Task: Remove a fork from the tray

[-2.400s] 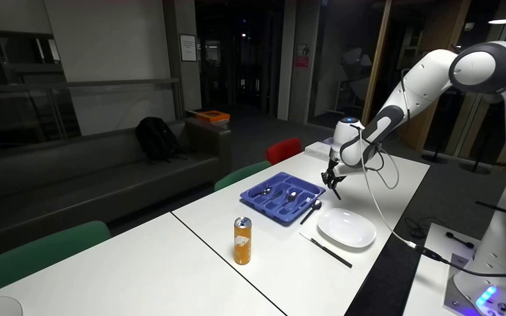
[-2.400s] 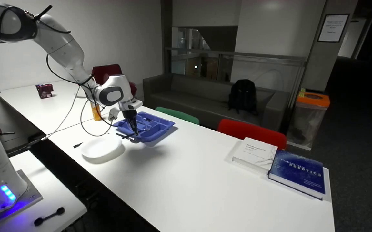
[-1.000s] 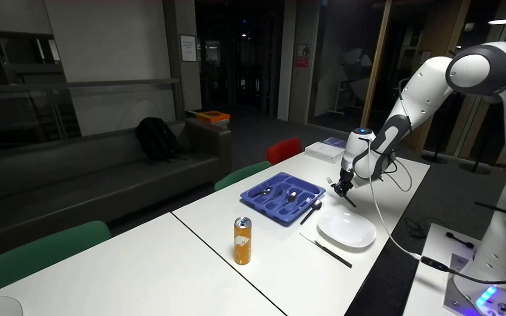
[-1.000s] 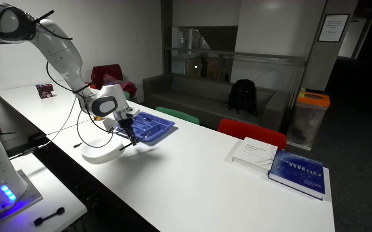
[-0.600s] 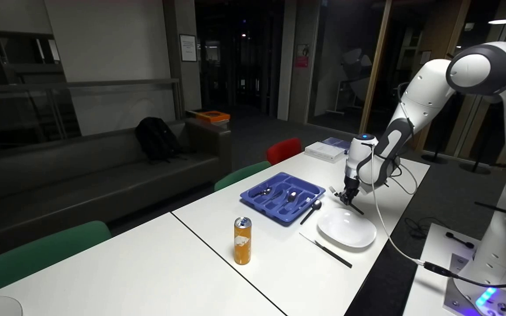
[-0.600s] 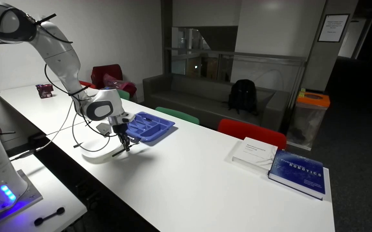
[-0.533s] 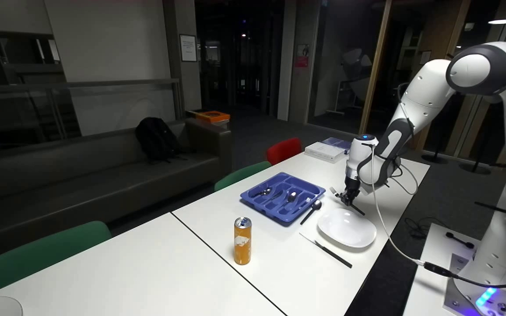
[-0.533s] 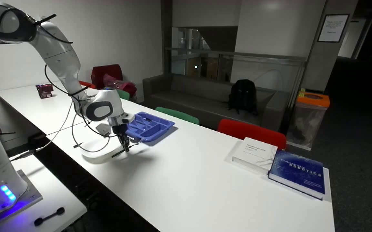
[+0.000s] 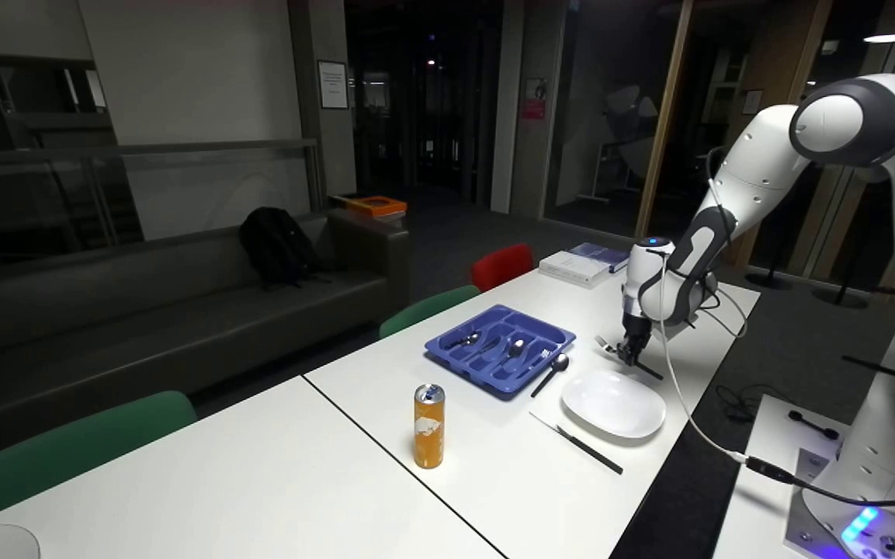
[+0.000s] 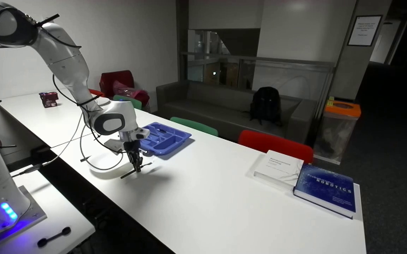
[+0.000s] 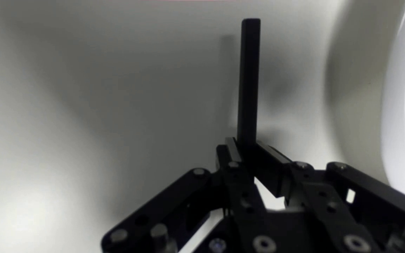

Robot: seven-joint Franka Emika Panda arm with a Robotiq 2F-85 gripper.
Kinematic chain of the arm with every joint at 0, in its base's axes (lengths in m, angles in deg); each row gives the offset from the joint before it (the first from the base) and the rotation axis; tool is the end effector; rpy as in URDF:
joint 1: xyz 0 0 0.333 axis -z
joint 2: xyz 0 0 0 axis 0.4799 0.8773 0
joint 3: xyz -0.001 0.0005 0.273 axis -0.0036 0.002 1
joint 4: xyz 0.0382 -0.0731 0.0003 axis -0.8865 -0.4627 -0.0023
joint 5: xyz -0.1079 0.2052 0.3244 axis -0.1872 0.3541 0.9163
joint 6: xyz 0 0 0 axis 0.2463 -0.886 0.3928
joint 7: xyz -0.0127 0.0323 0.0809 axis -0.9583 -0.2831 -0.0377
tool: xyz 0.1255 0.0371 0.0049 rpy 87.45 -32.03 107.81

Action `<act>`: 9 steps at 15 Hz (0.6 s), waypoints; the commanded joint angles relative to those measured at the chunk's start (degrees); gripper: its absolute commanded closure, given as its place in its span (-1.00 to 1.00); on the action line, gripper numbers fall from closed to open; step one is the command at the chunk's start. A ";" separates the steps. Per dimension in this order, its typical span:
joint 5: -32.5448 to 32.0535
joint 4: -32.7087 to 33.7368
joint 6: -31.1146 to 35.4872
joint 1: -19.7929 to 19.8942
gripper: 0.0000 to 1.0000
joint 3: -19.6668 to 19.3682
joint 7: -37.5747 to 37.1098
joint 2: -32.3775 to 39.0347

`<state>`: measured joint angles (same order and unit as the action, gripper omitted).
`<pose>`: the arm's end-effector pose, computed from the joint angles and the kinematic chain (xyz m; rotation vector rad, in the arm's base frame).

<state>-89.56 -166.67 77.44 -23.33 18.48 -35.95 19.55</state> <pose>0.4278 -0.1663 0.0935 2.9838 -0.2793 0.0306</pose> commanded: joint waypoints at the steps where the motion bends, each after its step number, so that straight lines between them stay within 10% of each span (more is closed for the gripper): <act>1: 1.47 -2.04 -2.93 3.49 0.93 2.56 6.18 -4.02; 5: 10.98 -4.46 -1.61 9.54 0.93 9.39 13.15 -7.16; 9: 9.58 -2.05 -1.88 7.50 0.70 7.87 10.76 -4.21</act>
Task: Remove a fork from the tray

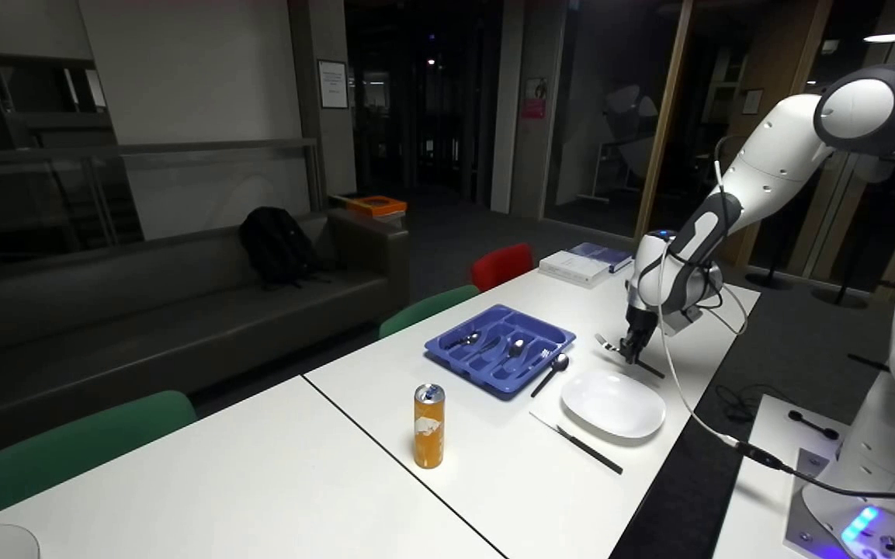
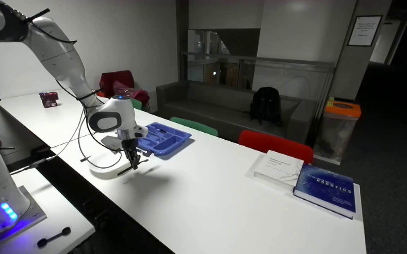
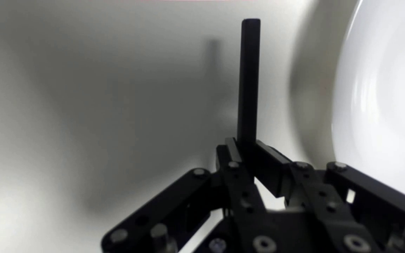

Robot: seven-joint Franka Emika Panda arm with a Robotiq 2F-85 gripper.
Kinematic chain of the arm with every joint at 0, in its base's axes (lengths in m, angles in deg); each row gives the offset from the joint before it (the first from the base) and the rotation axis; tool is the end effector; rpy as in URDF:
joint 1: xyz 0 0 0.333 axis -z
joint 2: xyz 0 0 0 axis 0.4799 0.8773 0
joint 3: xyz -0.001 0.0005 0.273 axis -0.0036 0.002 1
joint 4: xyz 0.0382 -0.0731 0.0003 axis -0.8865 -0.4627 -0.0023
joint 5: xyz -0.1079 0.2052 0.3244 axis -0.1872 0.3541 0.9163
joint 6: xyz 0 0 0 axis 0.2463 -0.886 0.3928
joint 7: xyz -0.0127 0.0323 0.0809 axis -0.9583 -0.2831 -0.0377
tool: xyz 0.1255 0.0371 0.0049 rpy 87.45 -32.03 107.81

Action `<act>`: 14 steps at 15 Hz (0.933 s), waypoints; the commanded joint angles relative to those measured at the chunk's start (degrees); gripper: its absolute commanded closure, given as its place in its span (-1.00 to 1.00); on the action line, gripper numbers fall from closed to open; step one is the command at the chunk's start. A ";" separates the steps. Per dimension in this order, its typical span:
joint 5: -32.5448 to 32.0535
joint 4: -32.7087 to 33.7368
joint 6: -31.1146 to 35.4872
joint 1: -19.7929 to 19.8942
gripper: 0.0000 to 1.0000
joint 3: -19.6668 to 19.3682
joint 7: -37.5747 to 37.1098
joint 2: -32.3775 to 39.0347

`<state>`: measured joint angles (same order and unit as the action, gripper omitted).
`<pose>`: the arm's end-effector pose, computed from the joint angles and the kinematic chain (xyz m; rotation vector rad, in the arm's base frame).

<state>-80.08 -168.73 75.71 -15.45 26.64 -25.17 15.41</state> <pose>0.4238 -0.1618 0.1090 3.0813 -0.2535 0.0568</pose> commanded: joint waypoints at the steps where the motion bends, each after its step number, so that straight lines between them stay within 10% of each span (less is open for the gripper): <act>1: 0.15 -0.15 -0.14 -0.22 0.70 -0.17 0.02 -0.25; 14: -7.95 -1.98 1.53 -0.80 0.93 -2.00 3.80 -1.99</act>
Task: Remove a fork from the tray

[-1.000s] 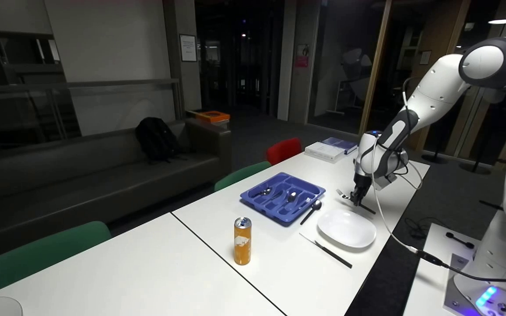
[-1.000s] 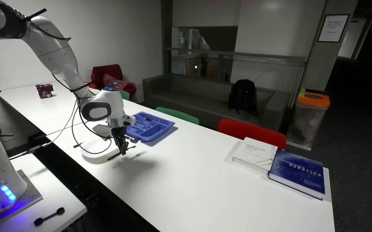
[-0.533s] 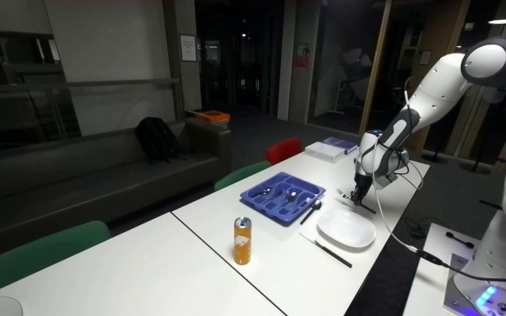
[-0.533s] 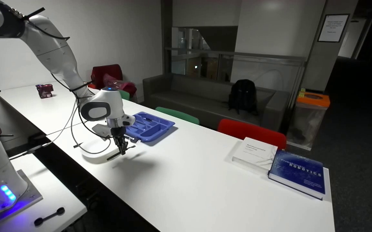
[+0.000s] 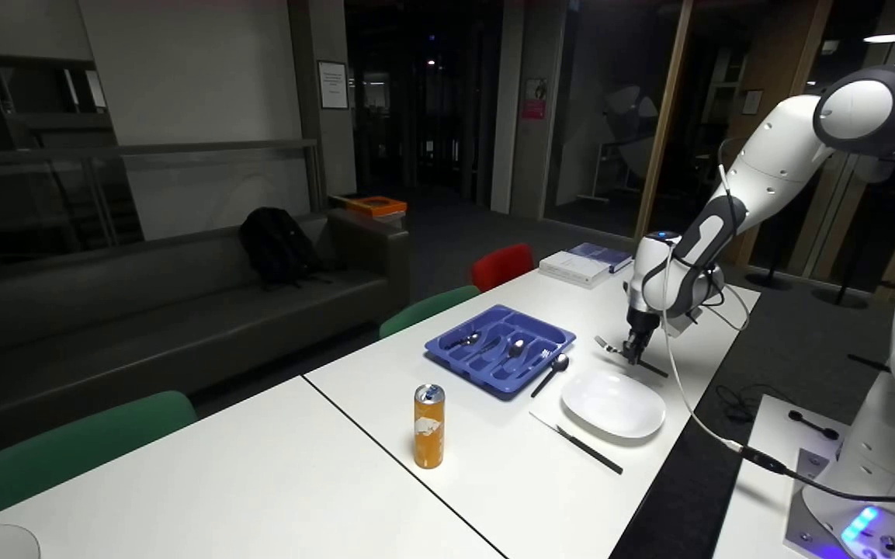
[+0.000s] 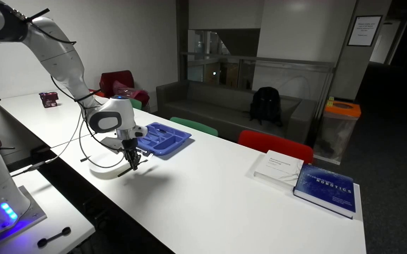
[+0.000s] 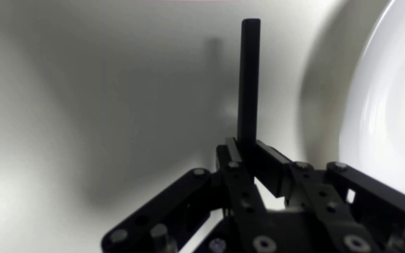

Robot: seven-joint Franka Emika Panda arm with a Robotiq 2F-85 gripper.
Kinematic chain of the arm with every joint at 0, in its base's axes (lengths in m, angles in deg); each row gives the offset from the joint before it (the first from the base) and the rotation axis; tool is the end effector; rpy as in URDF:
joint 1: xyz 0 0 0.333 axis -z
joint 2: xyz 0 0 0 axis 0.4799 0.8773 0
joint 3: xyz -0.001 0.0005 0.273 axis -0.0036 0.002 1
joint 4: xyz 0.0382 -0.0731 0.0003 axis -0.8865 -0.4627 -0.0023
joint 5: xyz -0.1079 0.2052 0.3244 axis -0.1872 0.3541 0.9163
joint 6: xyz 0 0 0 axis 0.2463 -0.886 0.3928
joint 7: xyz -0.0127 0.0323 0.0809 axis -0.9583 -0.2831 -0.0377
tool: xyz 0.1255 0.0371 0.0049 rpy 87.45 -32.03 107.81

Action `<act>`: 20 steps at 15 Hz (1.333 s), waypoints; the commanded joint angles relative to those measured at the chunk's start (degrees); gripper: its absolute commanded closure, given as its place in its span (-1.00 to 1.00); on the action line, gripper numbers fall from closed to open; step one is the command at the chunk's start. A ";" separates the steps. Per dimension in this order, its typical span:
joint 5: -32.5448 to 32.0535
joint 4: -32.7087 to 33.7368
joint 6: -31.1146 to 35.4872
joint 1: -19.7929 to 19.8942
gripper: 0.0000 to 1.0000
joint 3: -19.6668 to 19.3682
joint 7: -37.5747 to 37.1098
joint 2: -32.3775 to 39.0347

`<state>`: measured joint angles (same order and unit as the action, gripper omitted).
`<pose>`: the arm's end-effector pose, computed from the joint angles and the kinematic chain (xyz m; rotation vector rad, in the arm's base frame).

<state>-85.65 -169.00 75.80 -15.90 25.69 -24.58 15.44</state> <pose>0.4215 -0.1612 0.1075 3.0581 -0.1063 0.0343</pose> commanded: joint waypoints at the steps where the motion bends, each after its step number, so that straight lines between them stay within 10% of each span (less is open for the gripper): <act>1: -2.12 -1.77 1.76 0.16 0.93 -0.43 4.40 -2.07; 20: 27.72 -0.14 1.77 16.92 0.93 18.39 37.10 1.65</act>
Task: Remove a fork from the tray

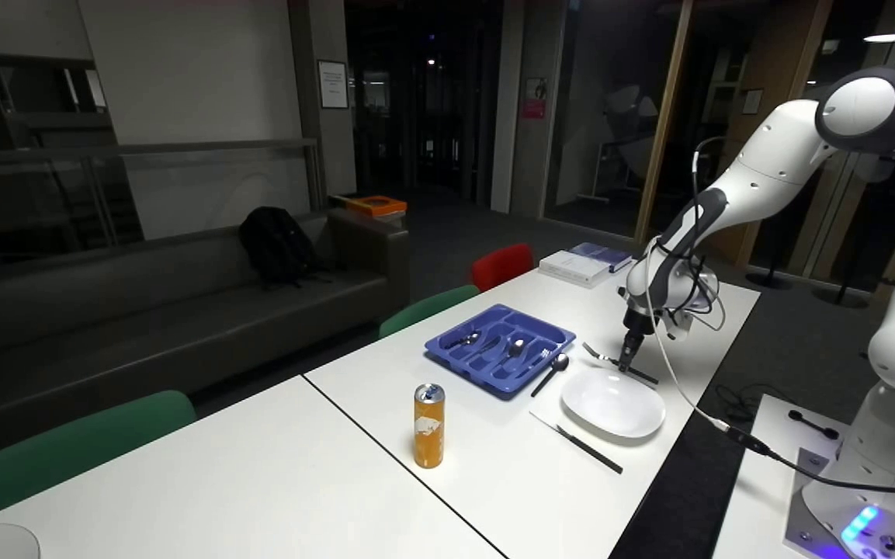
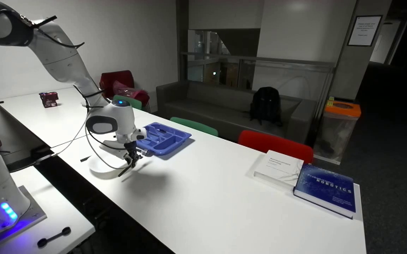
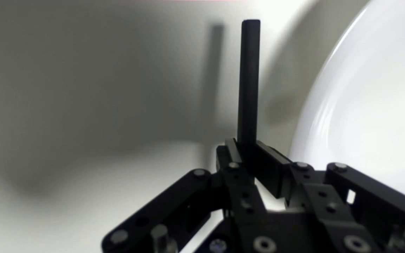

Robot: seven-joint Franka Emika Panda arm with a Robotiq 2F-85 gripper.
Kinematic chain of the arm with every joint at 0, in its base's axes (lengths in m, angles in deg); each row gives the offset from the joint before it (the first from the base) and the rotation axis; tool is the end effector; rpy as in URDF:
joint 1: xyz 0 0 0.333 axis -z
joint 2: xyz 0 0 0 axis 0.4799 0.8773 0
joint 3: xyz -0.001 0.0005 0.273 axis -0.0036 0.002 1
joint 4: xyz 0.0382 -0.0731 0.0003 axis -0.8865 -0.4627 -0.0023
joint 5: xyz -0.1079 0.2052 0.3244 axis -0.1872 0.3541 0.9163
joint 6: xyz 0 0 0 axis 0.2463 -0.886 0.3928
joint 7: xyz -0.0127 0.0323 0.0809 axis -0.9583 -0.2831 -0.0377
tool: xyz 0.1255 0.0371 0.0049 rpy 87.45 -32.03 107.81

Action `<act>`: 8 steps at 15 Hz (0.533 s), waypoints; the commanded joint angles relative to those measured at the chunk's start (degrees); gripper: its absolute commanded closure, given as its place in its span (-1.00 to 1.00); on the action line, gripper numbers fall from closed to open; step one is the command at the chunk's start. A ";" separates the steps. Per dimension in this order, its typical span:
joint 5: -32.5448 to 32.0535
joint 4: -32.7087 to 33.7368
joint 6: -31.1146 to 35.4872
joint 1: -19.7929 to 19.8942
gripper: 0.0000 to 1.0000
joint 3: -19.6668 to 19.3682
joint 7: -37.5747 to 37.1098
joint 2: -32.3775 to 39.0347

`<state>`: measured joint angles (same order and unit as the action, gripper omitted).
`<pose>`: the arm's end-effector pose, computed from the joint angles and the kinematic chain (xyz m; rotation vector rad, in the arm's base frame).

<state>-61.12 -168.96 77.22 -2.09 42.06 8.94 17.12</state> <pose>0.4209 -0.1477 0.0960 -3.0378 -0.2090 -0.1486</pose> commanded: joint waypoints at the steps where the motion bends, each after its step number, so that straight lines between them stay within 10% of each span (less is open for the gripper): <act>1: 3.21 -0.22 0.44 3.06 0.93 1.77 3.46 0.11; 8: 0.39 -0.74 -0.08 0.23 0.93 -1.64 0.27 -0.32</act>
<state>-59.92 -168.97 77.22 -0.29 42.19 9.95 17.70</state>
